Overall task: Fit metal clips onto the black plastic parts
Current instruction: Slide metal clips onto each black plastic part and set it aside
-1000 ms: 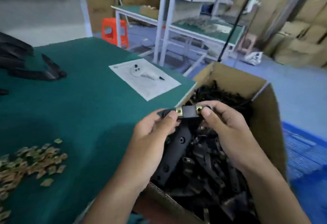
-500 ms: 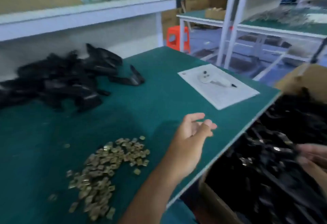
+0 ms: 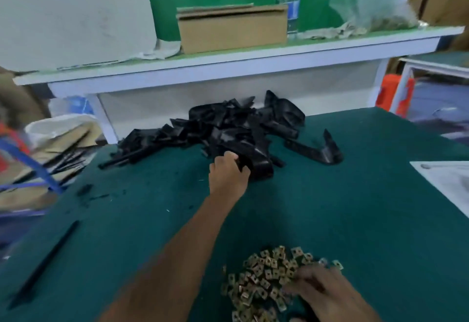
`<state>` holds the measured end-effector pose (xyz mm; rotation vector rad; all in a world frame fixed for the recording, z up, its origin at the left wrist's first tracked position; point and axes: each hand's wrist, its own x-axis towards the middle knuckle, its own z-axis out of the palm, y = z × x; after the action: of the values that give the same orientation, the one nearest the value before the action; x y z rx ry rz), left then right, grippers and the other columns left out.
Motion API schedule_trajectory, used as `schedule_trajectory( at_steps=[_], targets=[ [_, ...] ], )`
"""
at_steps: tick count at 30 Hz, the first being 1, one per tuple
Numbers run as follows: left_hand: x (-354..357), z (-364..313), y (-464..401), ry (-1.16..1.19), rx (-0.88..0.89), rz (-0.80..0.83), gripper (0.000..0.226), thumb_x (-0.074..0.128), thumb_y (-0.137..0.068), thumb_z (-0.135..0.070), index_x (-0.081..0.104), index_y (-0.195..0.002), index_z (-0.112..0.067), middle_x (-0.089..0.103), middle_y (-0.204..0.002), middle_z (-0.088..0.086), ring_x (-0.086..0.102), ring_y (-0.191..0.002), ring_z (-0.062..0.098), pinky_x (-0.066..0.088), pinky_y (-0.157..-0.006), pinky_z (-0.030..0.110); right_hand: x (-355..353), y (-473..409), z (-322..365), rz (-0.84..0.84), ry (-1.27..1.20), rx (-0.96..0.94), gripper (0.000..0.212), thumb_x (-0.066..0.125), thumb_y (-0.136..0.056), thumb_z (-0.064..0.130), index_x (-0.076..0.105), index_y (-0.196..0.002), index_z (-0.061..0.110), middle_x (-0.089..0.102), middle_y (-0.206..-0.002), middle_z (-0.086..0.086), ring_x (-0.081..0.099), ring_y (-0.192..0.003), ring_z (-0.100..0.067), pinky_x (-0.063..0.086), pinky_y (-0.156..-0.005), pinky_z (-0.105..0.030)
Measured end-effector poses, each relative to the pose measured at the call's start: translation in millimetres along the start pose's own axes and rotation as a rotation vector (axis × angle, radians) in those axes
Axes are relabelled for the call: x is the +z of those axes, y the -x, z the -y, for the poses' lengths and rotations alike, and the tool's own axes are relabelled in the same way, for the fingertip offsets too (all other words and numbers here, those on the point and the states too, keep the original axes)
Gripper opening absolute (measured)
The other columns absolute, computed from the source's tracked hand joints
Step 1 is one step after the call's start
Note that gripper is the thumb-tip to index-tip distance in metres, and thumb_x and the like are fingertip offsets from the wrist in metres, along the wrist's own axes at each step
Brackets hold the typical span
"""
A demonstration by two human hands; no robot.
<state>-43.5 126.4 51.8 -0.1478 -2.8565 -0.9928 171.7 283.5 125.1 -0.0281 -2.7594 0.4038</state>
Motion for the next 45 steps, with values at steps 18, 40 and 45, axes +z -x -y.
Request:
schedule_trajectory(
  at_steps=[18,40,45],
  targets=[
    [-5.6,-1.6,-51.1,-0.720,0.522,0.139,0.067,0.069,-0.081,-0.067,0.049,-0.133,-0.029,0.050,-0.130,-0.002,0.041,-0.121,0.025,0.028,-0.106,0.042,79.8,41.1,-21.4,0.163,-0.254,-0.177,0.048,0.099,-0.047,0.006,0.073,-0.075,0.035,0.064,-0.066,0.030,0.057,-0.066,0.024,0.035,-0.076,0.008],
    [-79.7,24.5,134.2,1.013,-0.043,0.526,0.049,0.049,-0.097,-0.059,0.078,-0.102,-0.019,0.061,-0.059,0.012,0.053,-0.042,0.018,0.047,-0.047,0.027,-5.8,-92.5,34.4,0.192,-0.988,-0.183,0.022,0.066,-0.092,0.021,0.071,-0.103,0.040,0.075,-0.102,0.014,0.067,-0.081,0.001,0.051,-0.068,-0.012],
    [-74.5,29.6,143.3,0.848,-0.018,0.491,0.090,0.025,-0.076,-0.095,0.076,-0.101,-0.025,0.066,-0.059,0.007,0.059,-0.050,0.017,0.046,-0.052,0.022,-1.0,-107.1,40.9,0.331,-1.021,-0.254,0.022,0.071,-0.091,0.015,0.078,-0.102,0.033,0.076,-0.100,0.007,0.071,-0.091,-0.005,0.052,-0.070,-0.015]
  ],
)
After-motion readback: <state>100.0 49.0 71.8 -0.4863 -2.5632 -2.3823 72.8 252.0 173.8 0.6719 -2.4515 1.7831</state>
